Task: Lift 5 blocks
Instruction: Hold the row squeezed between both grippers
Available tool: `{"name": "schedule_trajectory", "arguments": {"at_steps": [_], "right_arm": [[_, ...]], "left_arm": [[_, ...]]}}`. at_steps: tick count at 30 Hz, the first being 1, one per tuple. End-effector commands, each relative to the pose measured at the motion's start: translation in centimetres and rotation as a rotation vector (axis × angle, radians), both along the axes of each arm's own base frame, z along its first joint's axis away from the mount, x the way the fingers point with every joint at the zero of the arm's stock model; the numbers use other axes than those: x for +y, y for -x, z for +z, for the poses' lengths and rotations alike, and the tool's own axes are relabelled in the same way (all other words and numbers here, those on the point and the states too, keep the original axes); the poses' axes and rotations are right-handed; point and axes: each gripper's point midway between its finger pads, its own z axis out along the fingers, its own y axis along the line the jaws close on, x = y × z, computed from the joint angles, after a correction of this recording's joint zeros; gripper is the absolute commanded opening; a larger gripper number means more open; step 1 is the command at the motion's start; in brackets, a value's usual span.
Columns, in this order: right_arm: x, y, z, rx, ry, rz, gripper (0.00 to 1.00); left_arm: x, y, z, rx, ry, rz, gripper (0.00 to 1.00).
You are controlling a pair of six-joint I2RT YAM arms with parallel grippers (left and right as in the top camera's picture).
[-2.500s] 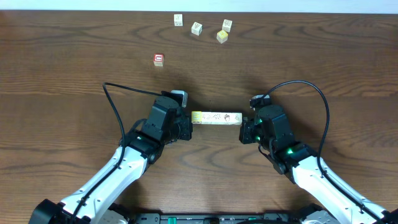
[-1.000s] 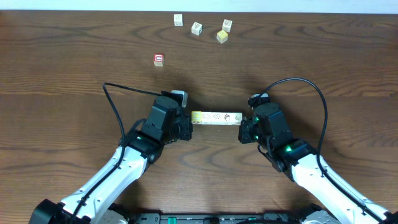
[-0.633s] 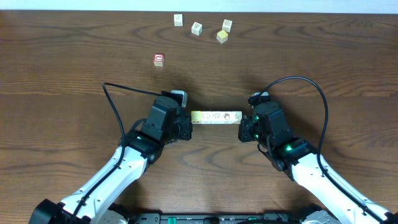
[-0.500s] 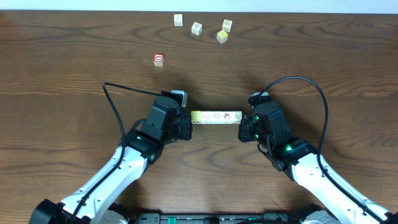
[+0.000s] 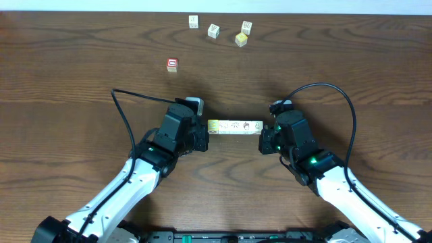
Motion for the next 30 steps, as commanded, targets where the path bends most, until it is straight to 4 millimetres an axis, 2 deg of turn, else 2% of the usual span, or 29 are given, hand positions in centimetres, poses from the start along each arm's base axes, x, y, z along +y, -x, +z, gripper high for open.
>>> {"name": "schedule_trajectory", "arguments": {"at_steps": [1,9,18,24,30], "right_arm": [[5.7,1.8,3.2,0.004,-0.179,0.210,0.01],[5.7,1.8,3.2,0.003,-0.179,0.210,0.01],[5.7,1.8,3.2,0.003,-0.180,0.210,0.01],[5.7,1.7,3.3,0.001,-0.180,0.210,0.01],[6.0,1.2,4.7,-0.025,-0.177,0.225,0.01]], "left_arm": [[-4.4,0.8,4.4,-0.030,0.167,-0.156,0.07],[-4.4,0.8,4.4,-0.026,0.173,-0.151,0.07],[-4.6,0.5,5.9,-0.059,0.188,-0.153,0.07],[-4.5,0.5,6.0,-0.063,0.190,-0.153,0.07],[-4.2,0.6,5.6,-0.051,0.172,-0.141,0.07]]}}
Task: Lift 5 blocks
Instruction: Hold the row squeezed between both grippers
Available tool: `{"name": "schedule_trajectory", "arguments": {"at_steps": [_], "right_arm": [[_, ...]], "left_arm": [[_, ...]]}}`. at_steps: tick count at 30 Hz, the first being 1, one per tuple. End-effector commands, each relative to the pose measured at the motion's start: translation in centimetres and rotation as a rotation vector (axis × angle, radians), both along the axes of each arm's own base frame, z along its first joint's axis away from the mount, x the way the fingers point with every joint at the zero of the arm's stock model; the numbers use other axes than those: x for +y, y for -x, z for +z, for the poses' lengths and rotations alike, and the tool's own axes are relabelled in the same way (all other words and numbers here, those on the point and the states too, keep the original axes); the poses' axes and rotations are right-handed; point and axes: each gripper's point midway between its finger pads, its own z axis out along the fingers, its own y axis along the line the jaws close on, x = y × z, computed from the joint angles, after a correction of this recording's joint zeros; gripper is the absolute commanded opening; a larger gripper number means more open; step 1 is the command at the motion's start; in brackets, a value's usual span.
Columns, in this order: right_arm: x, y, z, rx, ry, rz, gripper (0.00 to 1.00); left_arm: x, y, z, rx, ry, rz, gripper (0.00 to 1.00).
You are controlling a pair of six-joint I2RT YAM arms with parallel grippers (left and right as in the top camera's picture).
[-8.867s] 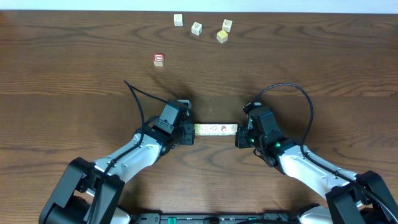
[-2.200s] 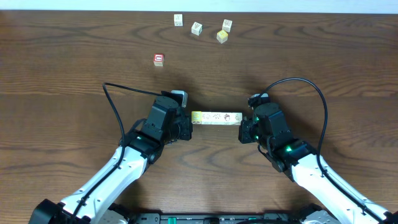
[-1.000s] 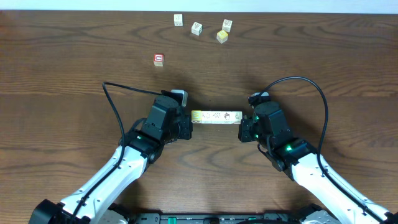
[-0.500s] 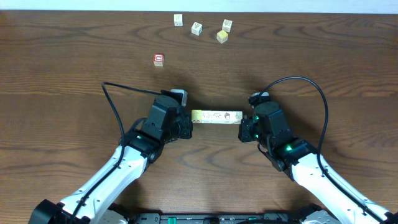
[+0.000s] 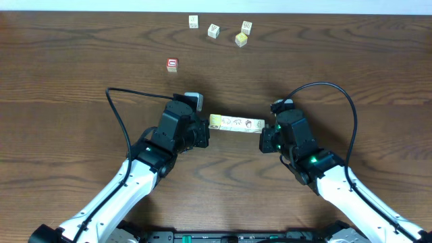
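Observation:
A row of several pale printed blocks lies end to end at the table's middle, slightly slanted with its left end farther back. My left gripper presses against the row's left end and my right gripper against its right end. Both look shut, with nothing between their own fingers, though the fingers are small and dark from above. Whether the row is off the table cannot be told from overhead.
A red block sits to the back left. Further back are two white blocks, another white one and a yellow one. Black cables arc off both arms.
My left gripper has shifted a little back and left, and the row's left end went with it, so the row now slants. The right gripper has hardly moved.

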Motion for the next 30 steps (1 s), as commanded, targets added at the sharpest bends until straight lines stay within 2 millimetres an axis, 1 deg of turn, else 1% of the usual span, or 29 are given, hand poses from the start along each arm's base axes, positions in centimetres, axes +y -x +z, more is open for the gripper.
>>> {"name": "schedule_trajectory", "arguments": {"at_steps": [1,6,30], "right_arm": [[6.29,1.46,4.50,-0.028,-0.179,0.253,0.01],[6.41,1.39,4.93,-0.033,-0.173,0.261,0.01],[6.40,1.59,4.69,-0.026,-0.162,0.260,0.01]], "left_arm": [[-3.87,1.19,3.40,-0.015,0.132,-0.154,0.07],[-3.86,1.20,3.38,-0.014,0.131,-0.154,0.07],[-3.86,1.21,3.38,-0.014,0.131,-0.154,0.07]]}}
